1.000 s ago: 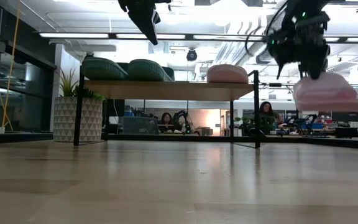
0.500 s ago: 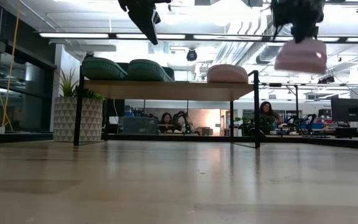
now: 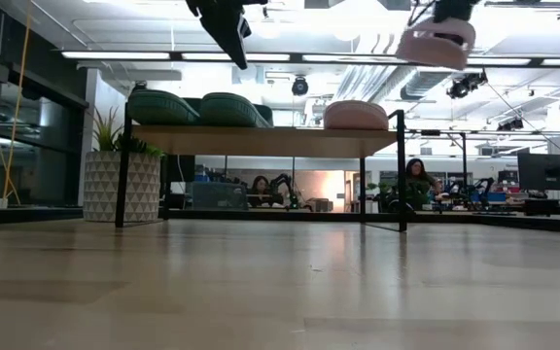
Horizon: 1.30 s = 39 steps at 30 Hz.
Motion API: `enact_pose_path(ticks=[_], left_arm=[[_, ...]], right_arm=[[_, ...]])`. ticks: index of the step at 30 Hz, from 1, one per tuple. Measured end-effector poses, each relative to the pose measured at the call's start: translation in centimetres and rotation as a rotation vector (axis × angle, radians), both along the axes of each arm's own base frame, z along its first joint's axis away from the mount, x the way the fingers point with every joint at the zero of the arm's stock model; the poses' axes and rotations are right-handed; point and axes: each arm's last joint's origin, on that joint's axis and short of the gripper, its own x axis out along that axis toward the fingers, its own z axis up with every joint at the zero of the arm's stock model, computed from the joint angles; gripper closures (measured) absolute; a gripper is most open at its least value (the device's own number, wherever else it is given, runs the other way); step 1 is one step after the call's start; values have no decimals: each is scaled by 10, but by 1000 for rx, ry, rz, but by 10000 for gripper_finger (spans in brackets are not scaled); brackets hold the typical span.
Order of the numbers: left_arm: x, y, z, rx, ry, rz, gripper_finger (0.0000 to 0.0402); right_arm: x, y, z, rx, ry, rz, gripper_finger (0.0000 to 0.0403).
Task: Pick and place slides into the shelf
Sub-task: Put the pink slide on the shelf
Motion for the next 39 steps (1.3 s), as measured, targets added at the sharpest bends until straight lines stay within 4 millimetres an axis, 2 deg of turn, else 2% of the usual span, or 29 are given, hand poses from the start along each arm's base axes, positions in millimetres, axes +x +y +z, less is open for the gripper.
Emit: enact_pose_path(ticks=[9, 14, 19, 26, 39], left_arm=[[0, 0, 0, -3, 5, 0, 401], [-3, -1, -1, -18, 26, 9, 401], [-14, -4, 6, 6, 46, 24, 401], [-27, 0, 19, 37, -7, 53, 401], [-29, 0, 22, 54, -14, 39, 402]], right_arm=[[51, -33, 25, -45, -101, 111, 403], [77, -42, 34, -18, -195, 191, 403], [103, -48, 35, -16, -222, 236, 403], [142, -52, 22, 0, -237, 326, 403], [190, -54, -22, 56, -196, 424, 403]])
